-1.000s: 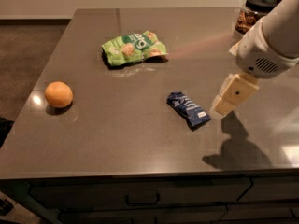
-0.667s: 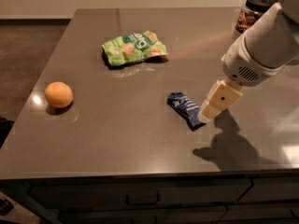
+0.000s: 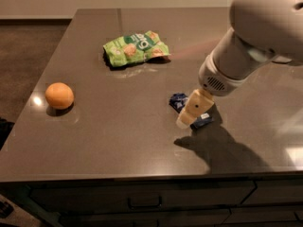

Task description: Move rxbar blueberry near orange

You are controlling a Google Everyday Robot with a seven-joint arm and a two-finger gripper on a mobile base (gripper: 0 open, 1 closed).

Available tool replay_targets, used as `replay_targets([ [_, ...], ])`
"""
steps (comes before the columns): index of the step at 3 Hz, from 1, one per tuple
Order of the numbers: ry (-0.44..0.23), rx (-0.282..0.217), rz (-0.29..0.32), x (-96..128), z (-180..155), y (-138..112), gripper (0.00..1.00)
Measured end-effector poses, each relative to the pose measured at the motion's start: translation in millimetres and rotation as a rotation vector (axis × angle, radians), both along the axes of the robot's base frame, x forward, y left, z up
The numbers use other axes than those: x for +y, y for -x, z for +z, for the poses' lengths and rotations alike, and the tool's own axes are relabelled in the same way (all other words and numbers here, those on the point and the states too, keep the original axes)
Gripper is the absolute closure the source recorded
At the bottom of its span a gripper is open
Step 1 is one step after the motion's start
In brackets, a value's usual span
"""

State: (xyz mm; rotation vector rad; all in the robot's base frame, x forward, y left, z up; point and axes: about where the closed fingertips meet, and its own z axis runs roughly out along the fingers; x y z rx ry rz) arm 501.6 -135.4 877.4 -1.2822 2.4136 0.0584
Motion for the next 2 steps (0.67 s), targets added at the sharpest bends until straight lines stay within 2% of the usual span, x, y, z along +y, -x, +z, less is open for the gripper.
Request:
replay_targets([
  [1, 0.012, 0.036, -0.026, 18.1, -13.9, -5.9, 0.00],
  [2, 0.023, 0.062, -0.046, 24.1, -24.1, -9.5, 0.00],
])
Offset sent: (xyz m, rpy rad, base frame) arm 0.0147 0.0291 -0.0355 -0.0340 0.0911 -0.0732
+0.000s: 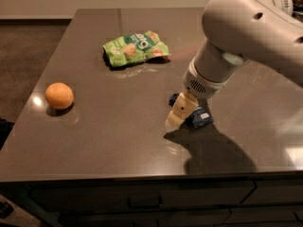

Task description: Move rxbar blueberry near orange

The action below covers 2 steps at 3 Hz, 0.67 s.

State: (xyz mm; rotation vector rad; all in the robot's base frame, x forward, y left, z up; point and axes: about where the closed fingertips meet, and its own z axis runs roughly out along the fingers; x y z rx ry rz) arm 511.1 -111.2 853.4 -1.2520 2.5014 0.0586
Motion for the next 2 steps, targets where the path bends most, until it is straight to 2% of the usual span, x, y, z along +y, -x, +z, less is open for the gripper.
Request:
replay_targets([
  [1, 0.017, 0.017, -0.017, -2.3, -4.6, -4.4, 0.00],
  [2, 0.028, 0.029, -0.031, -8.2, -6.4, -8.2, 0.15],
])
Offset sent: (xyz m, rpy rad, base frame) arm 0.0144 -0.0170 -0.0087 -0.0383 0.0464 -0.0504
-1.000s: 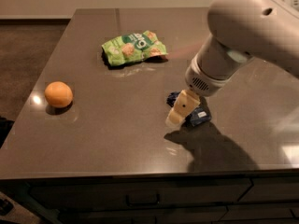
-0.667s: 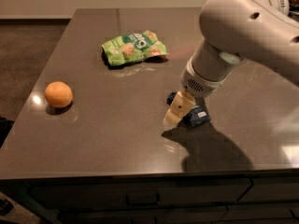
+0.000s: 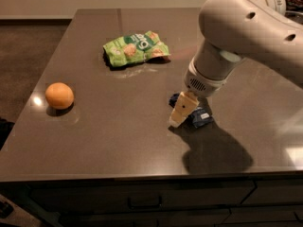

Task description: Move rxbar blueberry near orange

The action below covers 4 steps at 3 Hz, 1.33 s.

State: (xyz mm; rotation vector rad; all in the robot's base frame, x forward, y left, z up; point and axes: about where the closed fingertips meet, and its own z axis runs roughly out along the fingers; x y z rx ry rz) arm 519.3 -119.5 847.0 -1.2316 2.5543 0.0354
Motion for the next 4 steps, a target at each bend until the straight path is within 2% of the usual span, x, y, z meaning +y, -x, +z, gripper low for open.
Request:
replay_targets([
  [2, 0.017, 0.019, 0.016, -2.4, -2.8, -0.6, 0.62],
  [3, 0.007, 0.020, 0.060, 12.3, 1.5, 2.6, 0.85],
  [4, -0.031, 0.037, 0.164, 53.2, 5.5, 12.8, 1.00],
])
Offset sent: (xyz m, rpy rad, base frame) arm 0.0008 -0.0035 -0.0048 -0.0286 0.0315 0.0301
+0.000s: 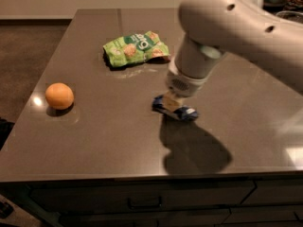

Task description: Move rxbar blueberry near orange

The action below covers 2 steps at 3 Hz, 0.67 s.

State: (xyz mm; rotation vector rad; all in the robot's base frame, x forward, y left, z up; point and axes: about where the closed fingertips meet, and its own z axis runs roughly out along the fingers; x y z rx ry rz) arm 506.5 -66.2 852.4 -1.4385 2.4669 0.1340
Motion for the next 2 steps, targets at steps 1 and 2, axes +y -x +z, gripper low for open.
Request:
replay_targets([
  [1, -0.023, 0.024, 0.069, 31.0, -4.4, 7.8, 1.00],
  [2, -0.023, 0.024, 0.069, 31.2, -2.8, 7.9, 1.00],
])
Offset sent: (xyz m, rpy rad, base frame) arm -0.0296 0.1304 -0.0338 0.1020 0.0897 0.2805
